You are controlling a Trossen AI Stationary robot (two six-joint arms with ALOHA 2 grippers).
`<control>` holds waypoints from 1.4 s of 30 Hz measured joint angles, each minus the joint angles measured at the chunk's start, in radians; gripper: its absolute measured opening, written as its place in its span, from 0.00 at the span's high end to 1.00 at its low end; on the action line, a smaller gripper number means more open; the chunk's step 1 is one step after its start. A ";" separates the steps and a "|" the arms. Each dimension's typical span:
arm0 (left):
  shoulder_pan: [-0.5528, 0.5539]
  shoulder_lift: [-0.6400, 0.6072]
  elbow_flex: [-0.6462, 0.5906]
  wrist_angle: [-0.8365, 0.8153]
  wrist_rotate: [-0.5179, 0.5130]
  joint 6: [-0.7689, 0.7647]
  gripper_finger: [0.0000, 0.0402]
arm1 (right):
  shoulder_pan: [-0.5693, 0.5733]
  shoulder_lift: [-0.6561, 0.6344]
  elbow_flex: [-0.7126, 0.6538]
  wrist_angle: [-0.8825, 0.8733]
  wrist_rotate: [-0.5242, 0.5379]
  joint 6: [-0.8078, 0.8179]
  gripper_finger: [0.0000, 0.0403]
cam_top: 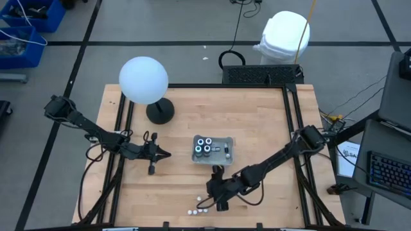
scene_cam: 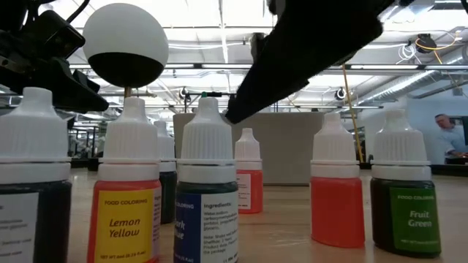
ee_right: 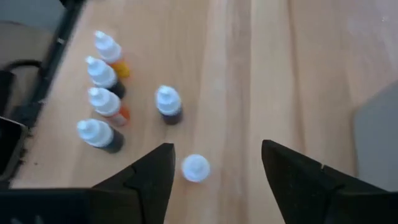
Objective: Pick & Place food coloring
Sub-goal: Put the small yellow food coloring bottle into the gray bin
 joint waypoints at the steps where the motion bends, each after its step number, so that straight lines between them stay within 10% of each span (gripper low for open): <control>1: 0.000 0.000 0.000 0.000 0.000 0.001 0.94 | 0.003 -0.001 -0.010 0.018 0.000 0.000 0.44; 42: 0.000 0.000 0.000 0.000 0.016 0.003 0.94 | 0.055 0.006 -0.163 0.326 0.112 0.047 0.47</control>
